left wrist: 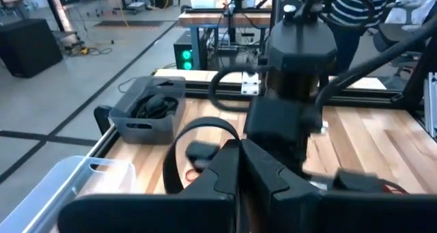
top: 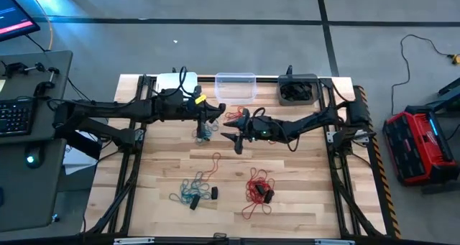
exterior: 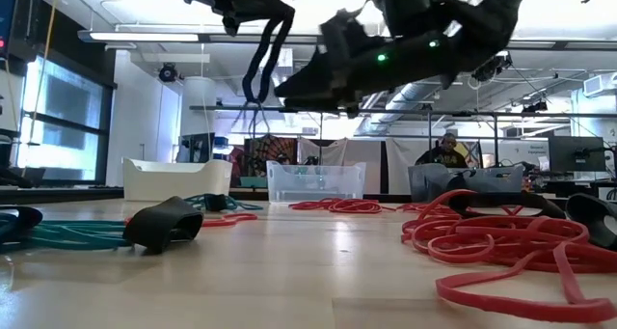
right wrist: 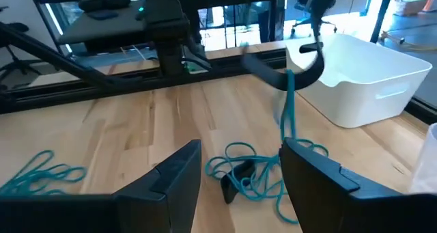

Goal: Sort rubber bands into baskets
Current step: Put the black rubber band into the black bin

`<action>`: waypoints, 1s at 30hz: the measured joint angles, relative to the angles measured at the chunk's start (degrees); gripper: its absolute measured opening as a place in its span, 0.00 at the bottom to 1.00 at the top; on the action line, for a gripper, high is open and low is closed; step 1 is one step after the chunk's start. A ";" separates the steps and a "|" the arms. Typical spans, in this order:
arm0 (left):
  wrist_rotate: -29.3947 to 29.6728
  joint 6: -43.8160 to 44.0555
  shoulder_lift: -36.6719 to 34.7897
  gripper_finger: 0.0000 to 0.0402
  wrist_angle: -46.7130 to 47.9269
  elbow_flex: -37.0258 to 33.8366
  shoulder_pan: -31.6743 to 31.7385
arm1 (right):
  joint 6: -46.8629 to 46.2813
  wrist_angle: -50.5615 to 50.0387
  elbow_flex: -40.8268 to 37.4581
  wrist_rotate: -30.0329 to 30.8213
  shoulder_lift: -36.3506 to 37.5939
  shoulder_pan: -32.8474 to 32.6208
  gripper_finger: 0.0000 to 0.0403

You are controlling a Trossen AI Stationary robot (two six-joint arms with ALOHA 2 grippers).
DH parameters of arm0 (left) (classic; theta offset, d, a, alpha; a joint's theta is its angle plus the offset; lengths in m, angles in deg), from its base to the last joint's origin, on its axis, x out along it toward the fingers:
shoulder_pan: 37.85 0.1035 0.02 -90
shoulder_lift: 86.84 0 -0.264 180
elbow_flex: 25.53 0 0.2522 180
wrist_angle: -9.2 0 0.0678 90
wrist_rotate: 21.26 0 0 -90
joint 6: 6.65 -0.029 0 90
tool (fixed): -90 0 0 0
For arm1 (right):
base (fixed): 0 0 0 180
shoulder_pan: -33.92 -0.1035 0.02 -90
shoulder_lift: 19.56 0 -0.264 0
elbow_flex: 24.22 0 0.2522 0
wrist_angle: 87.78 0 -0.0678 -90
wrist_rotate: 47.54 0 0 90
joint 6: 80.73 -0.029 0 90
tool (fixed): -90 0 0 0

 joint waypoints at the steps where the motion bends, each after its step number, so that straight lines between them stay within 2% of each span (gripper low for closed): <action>1: 0.00 -0.12 0.29 0.00 -0.56 0.00 0.00 | 0.07 -0.59 1.01 0.08 -0.79 0.10 0.47; 7: 0.00 -0.17 0.53 0.00 -1.80 -0.02 -0.04 | 0.99 -5.49 5.88 4.64 -4.14 0.48 0.46; 10: 0.00 -0.67 0.53 0.00 -2.26 -0.02 -0.04 | 1.34 -5.99 7.05 4.94 -4.68 0.51 0.41; 12: -0.01 -0.71 0.53 0.00 -2.13 -0.02 -0.04 | 0.27 -6.71 7.21 5.01 -4.70 0.51 0.32; 15: 0.00 -0.74 0.43 0.00 -1.84 -0.02 -0.04 | 0.07 -7.67 7.15 5.01 -4.72 0.49 0.10; 17: 0.10 -1.10 0.40 0.00 -1.42 -0.02 -0.04 | 0.52 -7.62 7.10 5.04 -4.72 0.29 0.03; 30: 6.34 -2.10 0.40 0.00 4.73 -0.02 2.29 | -1.39 -14.38 7.08 4.98 -4.72 -1.33 0.01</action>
